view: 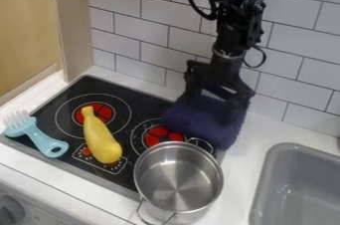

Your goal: Move the purple cloth to the right side of the burner

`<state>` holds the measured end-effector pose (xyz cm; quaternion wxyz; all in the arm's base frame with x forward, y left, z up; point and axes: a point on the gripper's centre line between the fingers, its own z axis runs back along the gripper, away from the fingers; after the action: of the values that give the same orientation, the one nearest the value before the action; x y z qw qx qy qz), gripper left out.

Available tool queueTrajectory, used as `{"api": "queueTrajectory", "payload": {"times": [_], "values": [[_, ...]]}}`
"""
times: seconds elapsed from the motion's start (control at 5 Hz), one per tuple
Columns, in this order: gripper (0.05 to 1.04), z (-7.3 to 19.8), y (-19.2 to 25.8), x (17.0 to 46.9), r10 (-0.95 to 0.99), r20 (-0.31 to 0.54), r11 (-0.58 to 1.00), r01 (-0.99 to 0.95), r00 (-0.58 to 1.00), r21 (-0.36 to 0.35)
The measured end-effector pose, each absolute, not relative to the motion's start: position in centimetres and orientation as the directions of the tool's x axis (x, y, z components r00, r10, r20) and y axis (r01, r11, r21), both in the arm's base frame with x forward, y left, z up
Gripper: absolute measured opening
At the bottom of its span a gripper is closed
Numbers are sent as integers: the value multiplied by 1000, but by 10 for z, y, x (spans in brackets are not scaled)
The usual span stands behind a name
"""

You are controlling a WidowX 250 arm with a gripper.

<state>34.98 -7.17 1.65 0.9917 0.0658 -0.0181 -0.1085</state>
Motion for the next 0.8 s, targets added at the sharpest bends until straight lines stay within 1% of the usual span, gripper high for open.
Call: {"api": "queueTrajectory", "payload": {"times": [0.2, 0.4, 0.6, 0.8], "values": [[999, 29, -71, 353, -190, 35, 973, 184, 981, 138], [999, 49, -72, 356, -170, 55, 982, 165, 984, 96], [999, 66, -65, 355, -136, -12, 987, 137, 991, 83], [999, 69, -38, 346, -110, -105, 991, 117, 988, 64]]}}
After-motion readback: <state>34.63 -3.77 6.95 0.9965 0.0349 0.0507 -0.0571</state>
